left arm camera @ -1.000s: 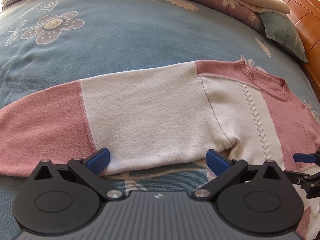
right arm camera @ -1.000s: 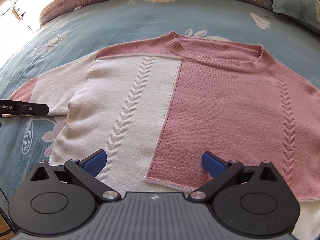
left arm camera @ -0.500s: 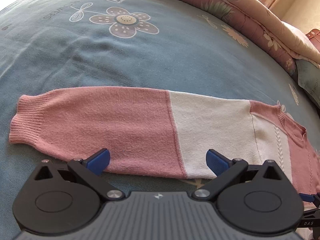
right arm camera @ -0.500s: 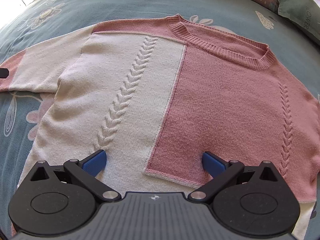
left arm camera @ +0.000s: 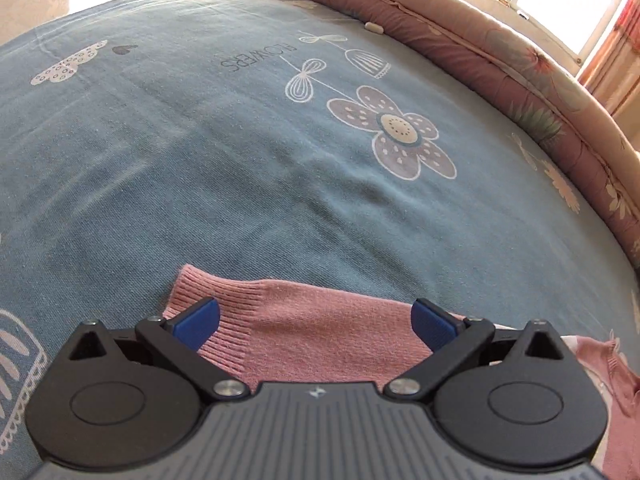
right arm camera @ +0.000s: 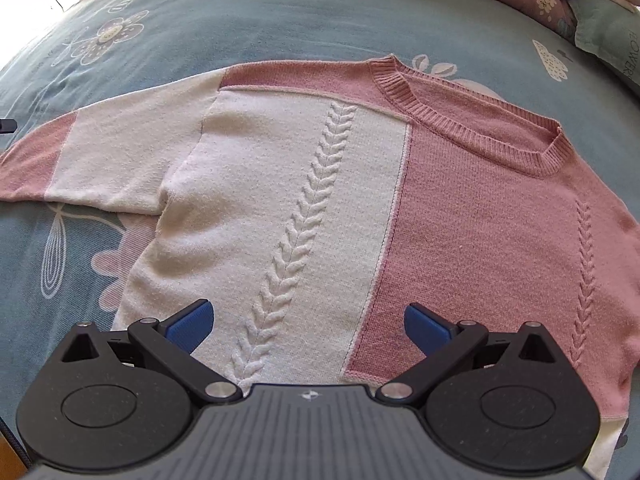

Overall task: Fold clothes
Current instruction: 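Move the left tool along the sleeve to its pink ribbed cuff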

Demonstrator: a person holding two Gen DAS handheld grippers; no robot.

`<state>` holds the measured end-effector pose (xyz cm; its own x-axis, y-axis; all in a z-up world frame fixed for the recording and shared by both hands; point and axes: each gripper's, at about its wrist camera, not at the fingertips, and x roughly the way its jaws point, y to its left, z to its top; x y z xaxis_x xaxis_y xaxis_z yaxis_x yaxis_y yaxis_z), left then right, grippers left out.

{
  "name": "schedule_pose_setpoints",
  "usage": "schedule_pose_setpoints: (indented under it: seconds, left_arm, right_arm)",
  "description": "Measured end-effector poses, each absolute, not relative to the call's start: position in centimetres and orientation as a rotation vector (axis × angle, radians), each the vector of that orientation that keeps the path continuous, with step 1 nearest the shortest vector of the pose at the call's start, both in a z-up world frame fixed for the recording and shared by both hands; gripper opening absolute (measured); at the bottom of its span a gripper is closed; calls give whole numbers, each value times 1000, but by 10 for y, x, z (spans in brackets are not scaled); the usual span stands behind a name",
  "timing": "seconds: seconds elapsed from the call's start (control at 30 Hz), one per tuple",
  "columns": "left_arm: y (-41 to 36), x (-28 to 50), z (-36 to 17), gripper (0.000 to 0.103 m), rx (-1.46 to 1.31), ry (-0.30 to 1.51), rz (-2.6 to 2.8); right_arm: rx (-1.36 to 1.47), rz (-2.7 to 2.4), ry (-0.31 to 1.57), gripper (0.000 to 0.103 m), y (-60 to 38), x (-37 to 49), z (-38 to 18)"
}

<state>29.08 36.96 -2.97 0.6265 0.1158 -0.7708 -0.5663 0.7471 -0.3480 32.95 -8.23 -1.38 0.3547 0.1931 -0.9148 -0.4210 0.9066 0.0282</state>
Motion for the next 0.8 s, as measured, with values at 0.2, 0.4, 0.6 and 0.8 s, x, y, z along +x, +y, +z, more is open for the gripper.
schedule_pose_setpoints:
  seconds: [0.2,0.4,0.6,0.8]
  left_arm:
    - [345,258,-46,102,-717,790,349]
    - [335,241,-58,102,-753,743,342]
    - [337,239,-60,102,-760,725,304]
    - [352,228,-66,102,-967,640,289]
  right_arm:
    - [-180,445,1152,103,-70,328,-8]
    - [-157,531,1126,103,-53,322,-2]
    - [-159,575,1126,103,-41,322,-1]
    - [-94,582,1141,103,-37,328,4]
